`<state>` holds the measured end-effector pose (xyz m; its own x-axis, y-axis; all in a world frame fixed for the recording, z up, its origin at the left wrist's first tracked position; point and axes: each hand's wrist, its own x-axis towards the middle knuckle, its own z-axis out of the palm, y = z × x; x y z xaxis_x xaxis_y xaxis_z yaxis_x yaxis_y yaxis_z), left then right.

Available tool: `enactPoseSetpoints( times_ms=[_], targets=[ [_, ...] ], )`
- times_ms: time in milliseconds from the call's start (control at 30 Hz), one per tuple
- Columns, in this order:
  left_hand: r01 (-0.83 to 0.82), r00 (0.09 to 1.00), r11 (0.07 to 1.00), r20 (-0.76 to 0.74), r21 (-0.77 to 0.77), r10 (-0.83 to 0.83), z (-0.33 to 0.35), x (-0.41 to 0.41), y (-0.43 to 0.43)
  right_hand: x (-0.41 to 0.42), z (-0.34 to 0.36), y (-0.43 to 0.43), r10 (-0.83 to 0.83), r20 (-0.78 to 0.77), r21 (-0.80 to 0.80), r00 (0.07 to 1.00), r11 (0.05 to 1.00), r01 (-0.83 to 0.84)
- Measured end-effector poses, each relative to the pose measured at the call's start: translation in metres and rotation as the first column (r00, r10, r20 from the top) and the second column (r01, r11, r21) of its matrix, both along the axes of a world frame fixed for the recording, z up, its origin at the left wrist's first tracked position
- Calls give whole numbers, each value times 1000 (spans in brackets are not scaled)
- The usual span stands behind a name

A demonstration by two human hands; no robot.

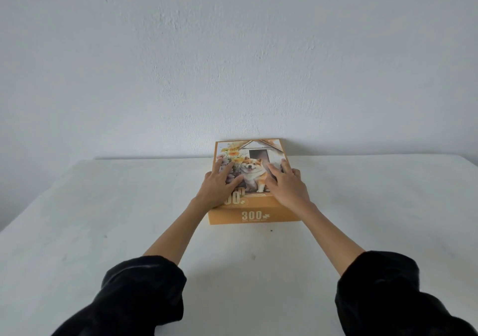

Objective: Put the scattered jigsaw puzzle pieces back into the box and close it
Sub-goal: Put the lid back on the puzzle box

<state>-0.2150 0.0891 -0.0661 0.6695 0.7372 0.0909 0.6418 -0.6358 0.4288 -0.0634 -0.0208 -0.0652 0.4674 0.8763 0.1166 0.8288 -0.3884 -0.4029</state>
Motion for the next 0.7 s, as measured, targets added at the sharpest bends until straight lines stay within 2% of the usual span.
enactPoseSetpoints(
  times_ms=[400, 533, 600, 700],
  targets=[
    [-17, 1000, 1000, 21, 6, 17, -10, 8, 21, 3, -6, 13, -24, 49, 27, 999, 999, 23],
    [-14, 999, 1000, -31, -6, 14, -14, 7, 23, 4, -8, 11, -35, 65, 33, 997, 999, 33],
    [-40, 998, 999, -58, -35, 38, -13, 6, 22, 0, -7, 7, -61, 50, 89, 997, 994, 57],
    [-144, 989, 989, 22, -40, 145, -7, 0, 2, -9, -7, -11, -93, 102, 364, 990, 930, 50]
  ],
)
